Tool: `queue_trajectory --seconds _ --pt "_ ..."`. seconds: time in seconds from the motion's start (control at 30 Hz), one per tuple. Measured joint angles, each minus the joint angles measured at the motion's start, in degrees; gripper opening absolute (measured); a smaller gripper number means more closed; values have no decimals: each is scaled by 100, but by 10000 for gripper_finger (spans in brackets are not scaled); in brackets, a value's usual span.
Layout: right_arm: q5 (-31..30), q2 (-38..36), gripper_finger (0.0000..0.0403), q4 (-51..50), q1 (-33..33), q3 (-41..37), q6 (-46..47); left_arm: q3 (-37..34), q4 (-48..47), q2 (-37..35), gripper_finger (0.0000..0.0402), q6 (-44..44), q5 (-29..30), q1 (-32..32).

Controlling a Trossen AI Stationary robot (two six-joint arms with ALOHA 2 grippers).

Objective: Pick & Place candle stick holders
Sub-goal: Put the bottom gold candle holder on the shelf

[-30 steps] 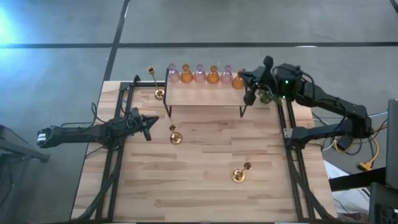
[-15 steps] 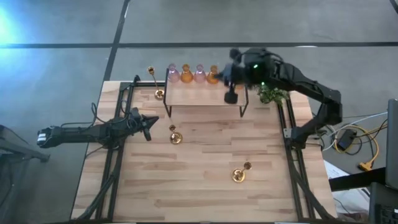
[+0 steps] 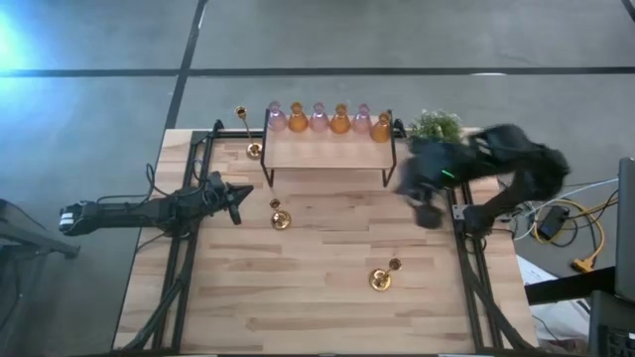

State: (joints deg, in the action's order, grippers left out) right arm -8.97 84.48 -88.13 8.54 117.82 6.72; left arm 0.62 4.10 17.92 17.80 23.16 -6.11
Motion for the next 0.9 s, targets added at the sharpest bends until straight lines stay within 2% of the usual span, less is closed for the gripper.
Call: queue_trajectory --seconds 0.07,0.2,0.3,0.43,0.6,0.73,0.9 --pt "-498 -426 8 -243 491 -475 998 0 -3 9 14 0 5 -2" --pt "-742 -1306 8 188 1329 -1671 2380 0 -5 31 14 9 27 -2" --pt "-748 -1821 8 150 2003 -2626 3437 0 40 18 14 13 70 -4" --pt "-607 -2230 8 471 2810 -3874 4371 0 7 22 14 4 65 -4" --pt "-902 -2474 8 2106 3374 -5279 4388 0 7 21 14 2 46 -4" --pt "-955 -2462 8 3165 3402 -6163 4044 0 7 21 14 0 46 -4" --pt "-1095 -2480 8 4227 3398 -6887 4209 0 7 21 14 0 46 -4"
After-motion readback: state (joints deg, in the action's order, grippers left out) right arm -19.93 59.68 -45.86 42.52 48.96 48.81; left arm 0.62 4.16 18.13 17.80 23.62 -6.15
